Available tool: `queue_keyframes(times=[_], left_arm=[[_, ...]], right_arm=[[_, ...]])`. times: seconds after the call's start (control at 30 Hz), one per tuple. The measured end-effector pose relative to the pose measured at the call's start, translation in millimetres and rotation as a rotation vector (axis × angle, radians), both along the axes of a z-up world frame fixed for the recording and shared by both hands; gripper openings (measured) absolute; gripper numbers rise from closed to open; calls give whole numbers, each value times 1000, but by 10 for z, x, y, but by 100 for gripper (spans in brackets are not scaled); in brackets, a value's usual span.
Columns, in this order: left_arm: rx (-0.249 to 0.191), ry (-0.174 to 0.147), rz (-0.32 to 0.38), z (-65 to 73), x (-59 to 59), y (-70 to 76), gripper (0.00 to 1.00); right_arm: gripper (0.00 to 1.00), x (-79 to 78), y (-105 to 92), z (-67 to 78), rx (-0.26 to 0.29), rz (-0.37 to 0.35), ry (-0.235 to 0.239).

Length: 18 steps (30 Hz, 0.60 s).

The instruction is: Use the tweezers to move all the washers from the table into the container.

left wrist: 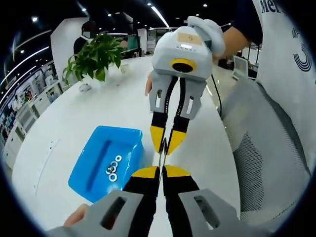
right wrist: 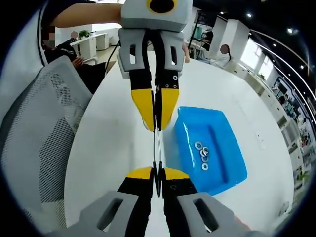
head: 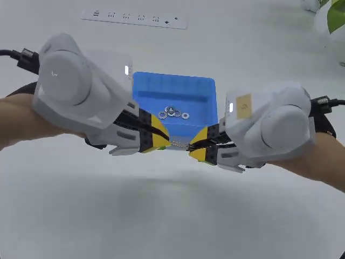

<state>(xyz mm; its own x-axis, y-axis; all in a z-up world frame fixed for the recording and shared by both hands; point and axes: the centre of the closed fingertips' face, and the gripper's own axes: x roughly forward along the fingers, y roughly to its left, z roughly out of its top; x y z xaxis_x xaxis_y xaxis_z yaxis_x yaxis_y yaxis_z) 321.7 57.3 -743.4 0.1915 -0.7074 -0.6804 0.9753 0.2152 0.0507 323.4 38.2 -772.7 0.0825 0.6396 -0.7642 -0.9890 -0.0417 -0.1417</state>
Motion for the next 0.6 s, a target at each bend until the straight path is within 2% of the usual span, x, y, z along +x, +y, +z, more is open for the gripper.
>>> queue_keyframes(times=[0.07,0.17,0.2,0.3,0.37,0.6], left_arm=[[40,9,-11,-143,33,46,5],[25,30,-1,-230,60,44,5],[13,40,17,-270,89,50,5],[29,50,34,-381,146,101,5],[26,66,37,-417,149,113,5],[36,74,55,-497,147,127,5]], right_arm=[[7,16,9,-32,5,-14,21],[7,53,-5,-135,-24,-14,23],[7,57,35,-164,-21,10,21],[7,34,74,-153,-19,12,34],[7,38,75,-191,-38,30,27],[7,47,46,-259,-50,36,40]])
